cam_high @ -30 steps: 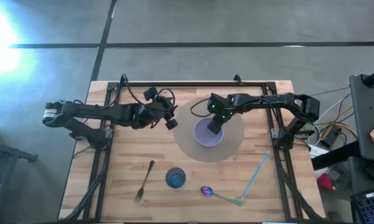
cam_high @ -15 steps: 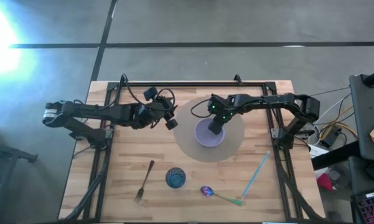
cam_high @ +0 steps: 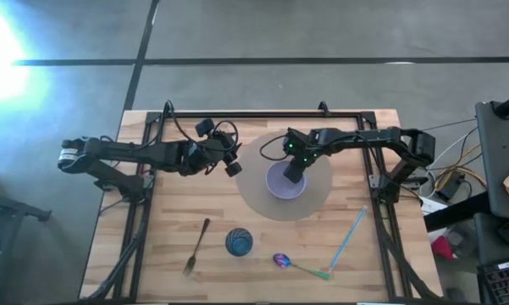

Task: Pick & Place Utensil
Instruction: Put the purple bowl on the placemat, then put the blue cup on the top-left corner of the placemat

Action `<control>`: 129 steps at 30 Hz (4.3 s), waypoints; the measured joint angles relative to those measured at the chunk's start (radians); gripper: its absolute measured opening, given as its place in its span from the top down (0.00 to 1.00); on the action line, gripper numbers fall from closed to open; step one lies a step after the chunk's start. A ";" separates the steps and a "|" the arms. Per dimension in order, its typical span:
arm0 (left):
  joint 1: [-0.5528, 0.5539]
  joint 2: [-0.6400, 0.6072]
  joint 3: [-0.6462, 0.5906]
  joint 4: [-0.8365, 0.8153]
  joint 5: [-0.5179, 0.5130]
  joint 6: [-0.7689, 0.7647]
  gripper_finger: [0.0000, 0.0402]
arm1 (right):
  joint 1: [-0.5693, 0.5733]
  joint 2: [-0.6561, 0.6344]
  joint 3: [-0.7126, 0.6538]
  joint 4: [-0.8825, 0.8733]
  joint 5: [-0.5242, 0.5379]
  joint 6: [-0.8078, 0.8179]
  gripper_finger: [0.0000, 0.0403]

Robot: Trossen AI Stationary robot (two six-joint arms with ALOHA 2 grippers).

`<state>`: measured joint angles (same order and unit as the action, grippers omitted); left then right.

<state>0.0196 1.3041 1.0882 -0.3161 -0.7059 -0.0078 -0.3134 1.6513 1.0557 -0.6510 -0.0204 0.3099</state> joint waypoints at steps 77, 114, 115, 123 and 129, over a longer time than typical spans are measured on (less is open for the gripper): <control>-0.191 -0.002 0.234 -0.464 0.670 -0.337 0.58 | 0.249 -0.589 -0.138 0.049 0.041 0.027 0.68; -0.373 0.250 0.366 -0.609 0.664 -0.481 0.58 | 0.250 -0.588 -0.159 0.052 0.050 0.031 0.68; -0.375 0.259 0.366 -0.608 0.664 -0.483 0.58 | 0.250 -0.588 -0.161 0.052 0.050 0.031 0.67; -0.376 0.319 0.365 -0.602 0.664 -0.483 0.58 | 0.250 -0.588 -0.183 0.058 0.050 0.031 0.67; -0.376 0.354 0.364 -0.604 0.664 -0.483 0.58 | 0.250 -0.588 -0.196 0.059 0.050 0.031 0.69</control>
<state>-0.3561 1.6576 1.4525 -0.9196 -0.0422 -0.4904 -0.0635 1.0634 0.8597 -0.5923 0.0292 0.3405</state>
